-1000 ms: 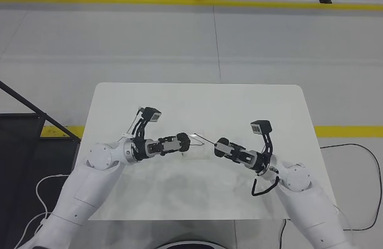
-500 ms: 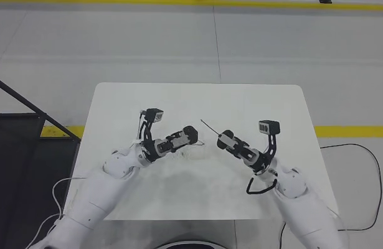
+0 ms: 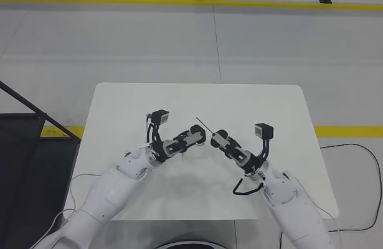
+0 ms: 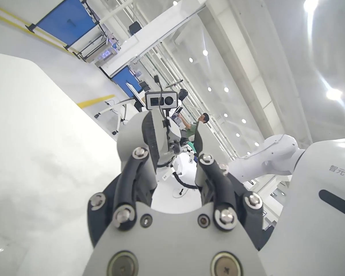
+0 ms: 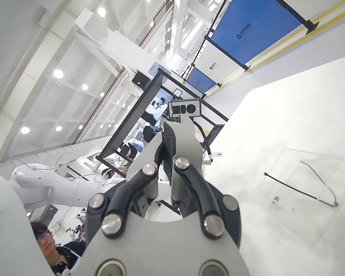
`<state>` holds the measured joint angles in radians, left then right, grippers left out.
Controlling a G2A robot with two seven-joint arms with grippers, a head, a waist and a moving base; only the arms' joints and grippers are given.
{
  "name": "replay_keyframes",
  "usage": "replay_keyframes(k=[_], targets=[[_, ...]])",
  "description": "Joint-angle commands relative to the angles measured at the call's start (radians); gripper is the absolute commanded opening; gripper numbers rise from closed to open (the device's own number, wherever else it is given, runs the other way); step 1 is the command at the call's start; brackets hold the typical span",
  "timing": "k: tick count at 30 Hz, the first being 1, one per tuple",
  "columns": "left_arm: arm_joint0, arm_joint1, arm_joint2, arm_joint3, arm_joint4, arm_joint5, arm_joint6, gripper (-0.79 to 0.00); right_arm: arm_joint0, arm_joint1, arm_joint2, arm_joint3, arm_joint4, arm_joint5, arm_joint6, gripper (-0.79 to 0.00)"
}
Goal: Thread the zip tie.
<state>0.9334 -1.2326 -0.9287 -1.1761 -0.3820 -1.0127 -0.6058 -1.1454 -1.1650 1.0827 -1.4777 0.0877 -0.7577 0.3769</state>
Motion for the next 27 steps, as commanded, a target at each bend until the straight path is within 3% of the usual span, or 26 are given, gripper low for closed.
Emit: replay_keyframes(k=[1,18,27], targets=[[0.0,-0.005,-0.002,0.002,0.004,0.0,0.014,-0.44,0.001,-0.002,-0.002,0.004,-0.008,0.0,-0.008,-0.785],[-0.022,-0.041,0.008,0.059,0.062,0.0,0.08,-0.465,-0.003,-0.015,-0.007,0.014,-0.039,-0.007,-0.018,-0.785],[-0.017,-0.055,-0.005,0.059,0.099,0.0,0.117,-0.594,-0.005,-0.02,-0.005,0.014,-0.05,-0.004,-0.013,-0.785]])
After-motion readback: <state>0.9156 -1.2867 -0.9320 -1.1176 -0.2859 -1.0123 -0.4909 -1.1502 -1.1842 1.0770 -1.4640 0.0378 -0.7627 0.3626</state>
